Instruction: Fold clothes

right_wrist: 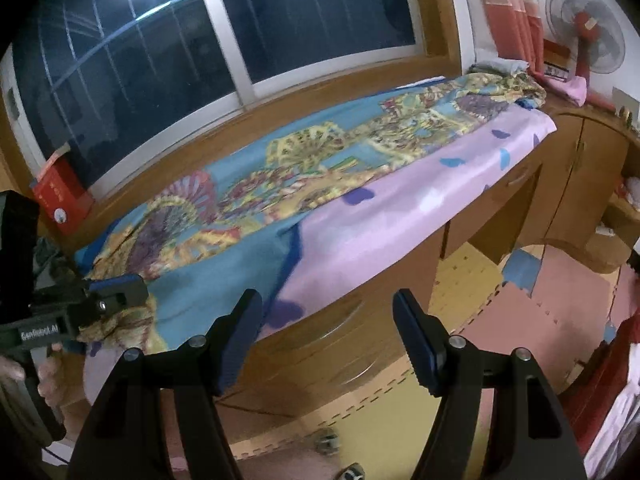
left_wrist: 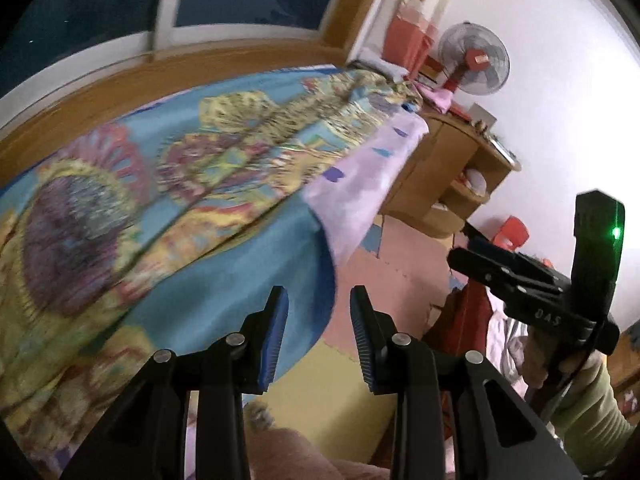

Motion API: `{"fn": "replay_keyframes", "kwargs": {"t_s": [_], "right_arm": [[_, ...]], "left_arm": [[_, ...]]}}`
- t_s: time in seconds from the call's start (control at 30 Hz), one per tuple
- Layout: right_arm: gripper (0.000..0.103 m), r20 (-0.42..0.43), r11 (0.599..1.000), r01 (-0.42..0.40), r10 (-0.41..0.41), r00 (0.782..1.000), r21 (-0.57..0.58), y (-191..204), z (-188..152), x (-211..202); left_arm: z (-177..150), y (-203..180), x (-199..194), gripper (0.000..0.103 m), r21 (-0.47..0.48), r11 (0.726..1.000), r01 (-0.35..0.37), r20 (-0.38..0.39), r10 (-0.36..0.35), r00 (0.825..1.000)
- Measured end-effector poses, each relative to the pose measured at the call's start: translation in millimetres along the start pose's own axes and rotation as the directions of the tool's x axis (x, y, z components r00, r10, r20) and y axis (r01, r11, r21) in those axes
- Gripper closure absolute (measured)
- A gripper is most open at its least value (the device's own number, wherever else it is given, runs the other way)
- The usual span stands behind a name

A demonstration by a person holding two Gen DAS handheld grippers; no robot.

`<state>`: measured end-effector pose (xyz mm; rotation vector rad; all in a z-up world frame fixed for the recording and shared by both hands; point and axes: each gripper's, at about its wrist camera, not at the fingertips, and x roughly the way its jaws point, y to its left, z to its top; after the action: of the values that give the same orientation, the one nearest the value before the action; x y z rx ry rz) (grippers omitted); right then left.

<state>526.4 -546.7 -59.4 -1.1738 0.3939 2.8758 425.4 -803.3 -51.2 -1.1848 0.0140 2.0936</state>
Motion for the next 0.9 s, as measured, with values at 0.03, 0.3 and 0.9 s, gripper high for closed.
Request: {"fn": "replay_keyframes", "kwargs": {"t_s": [0.03, 0.3, 0.9], "right_arm": [[0.034, -0.001, 1.000, -0.005, 0.005, 1.000, 0.009, -10, 6, 6], [0.034, -0.085, 0.998, -0.047, 0.043, 0.995, -0.047, -48, 51, 61], [0.034, -0.331, 0.890, -0.392, 0.307, 0.893, -0.232, -72, 99, 155]], "left_arm": [[5, -4, 10, 0.071, 0.002, 1.000, 0.005, -0.009, -0.005, 1.000], [42, -21, 91, 0.071, -0.030, 1.000, 0.002, -0.044, -0.003, 0.999], [50, -32, 153, 0.072, -0.289, 0.876, -0.387, -0.075, 0.382, 0.921]]}}
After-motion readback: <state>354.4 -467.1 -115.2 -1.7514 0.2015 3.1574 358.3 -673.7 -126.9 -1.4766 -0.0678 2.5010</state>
